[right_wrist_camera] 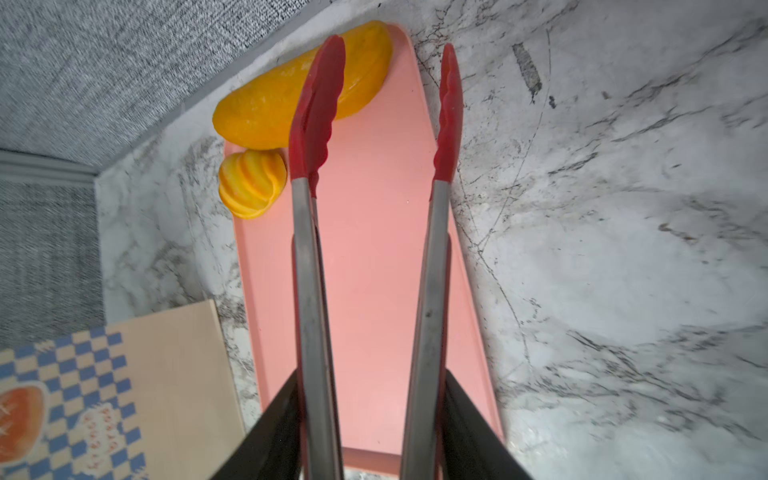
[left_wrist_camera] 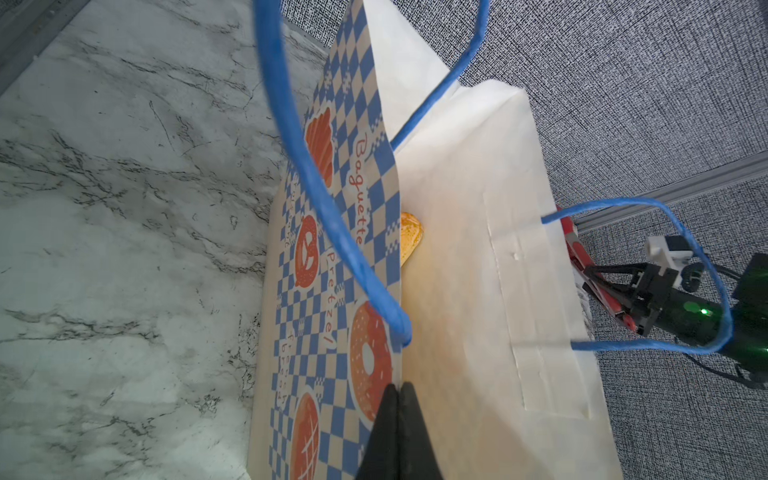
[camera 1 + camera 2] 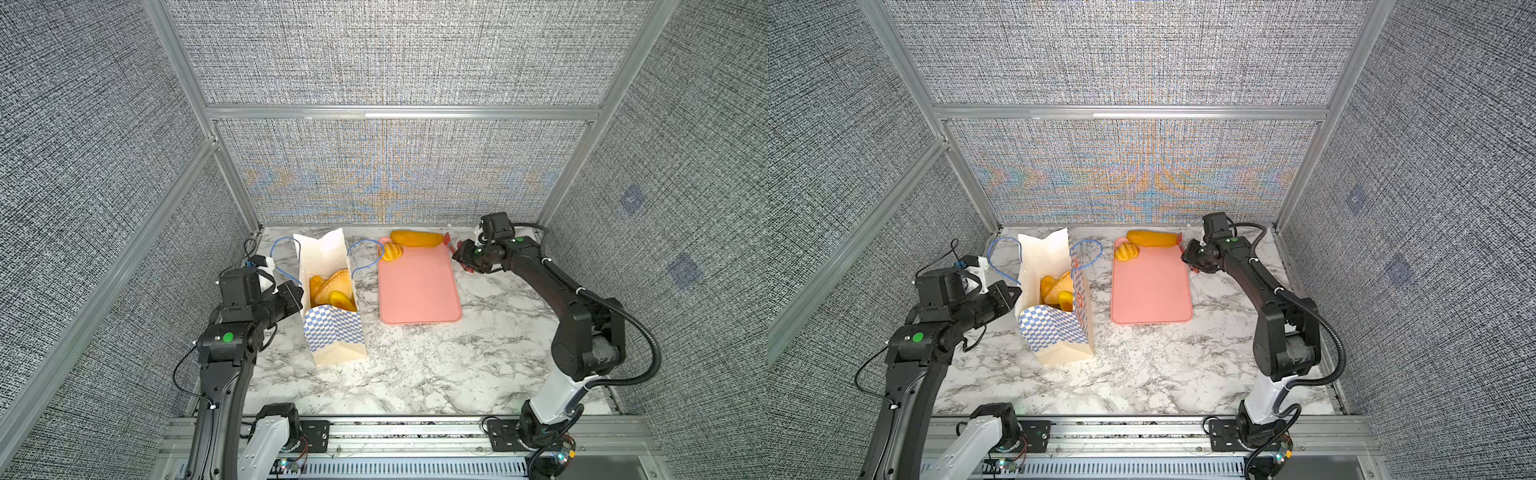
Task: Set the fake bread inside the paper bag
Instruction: 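Lower the open tongs around the long yellow loaf on the tray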
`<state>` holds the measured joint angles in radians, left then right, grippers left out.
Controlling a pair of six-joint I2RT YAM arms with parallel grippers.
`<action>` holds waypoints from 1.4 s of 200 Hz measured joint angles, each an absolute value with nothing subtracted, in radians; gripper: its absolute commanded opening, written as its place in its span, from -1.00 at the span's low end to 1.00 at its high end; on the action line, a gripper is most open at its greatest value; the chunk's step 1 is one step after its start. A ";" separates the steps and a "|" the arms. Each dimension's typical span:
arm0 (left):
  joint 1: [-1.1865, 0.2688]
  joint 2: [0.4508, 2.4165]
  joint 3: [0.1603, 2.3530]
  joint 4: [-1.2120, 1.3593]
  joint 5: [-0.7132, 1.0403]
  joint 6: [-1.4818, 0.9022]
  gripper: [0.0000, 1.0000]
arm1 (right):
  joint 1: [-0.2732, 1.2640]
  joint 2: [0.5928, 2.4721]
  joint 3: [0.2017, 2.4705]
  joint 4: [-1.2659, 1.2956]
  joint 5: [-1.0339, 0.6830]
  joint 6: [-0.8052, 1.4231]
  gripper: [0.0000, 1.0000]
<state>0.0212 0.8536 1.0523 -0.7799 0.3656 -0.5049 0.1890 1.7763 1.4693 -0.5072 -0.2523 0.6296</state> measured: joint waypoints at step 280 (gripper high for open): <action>0.021 0.865 1.039 -0.758 0.369 -0.505 -0.97 | 0.168 1.979 1.466 -0.098 -0.426 1.071 -0.03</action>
